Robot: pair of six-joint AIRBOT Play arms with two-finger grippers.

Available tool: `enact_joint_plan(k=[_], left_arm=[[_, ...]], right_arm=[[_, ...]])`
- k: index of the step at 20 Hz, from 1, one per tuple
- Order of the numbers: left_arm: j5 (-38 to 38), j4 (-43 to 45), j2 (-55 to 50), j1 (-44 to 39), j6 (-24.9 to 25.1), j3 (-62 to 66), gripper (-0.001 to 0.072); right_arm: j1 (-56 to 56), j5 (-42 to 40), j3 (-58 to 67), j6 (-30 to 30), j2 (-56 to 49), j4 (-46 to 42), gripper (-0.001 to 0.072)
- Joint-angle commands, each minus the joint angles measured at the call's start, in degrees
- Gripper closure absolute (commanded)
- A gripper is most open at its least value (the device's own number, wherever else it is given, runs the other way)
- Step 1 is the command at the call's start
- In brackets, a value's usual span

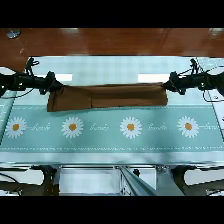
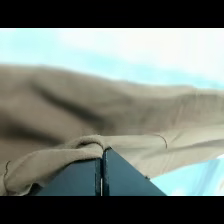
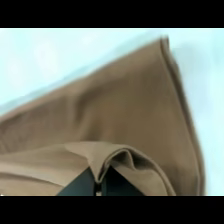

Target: Fold the shirts.

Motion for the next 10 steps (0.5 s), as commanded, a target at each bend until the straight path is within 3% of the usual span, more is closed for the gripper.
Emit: enact_joint_plan(k=[1,2,3,4,7,10], left_arm=[[-1.84,-0.13,-5.38,-0.70,-0.42,4.33,0.0686],[-2.19,-0.13,-5.86,-0.87,-0.44,4.46,0.0600],[-3.10,-0.04,-5.97,-0.74,-0.37,4.50,0.0284],[-5.29,1.05,-5.97,-0.02,-0.39,5.16,0.0015],[-17.57,13.60,-5.53,5.73,-5.51,9.90,0.0008],[-23.52,18.78,-0.92,12.13,-2.03,8.07,0.0008]], right_arm=[[0.92,-0.26,3.23,-0.07,-4.42,1.44,0.0675],[0.92,-0.33,3.23,-0.11,-5.16,2.08,0.0533],[0.79,-0.15,3.26,-0.11,-5.46,2.40,0.0215],[-0.04,0.61,3.69,-0.42,-5.42,2.43,0.0097],[-5.53,9.20,7.28,-1.55,-5.11,1.36,0.0096],[-10.08,14.69,7.23,1.88,-4.76,-6.80,0.0096]])
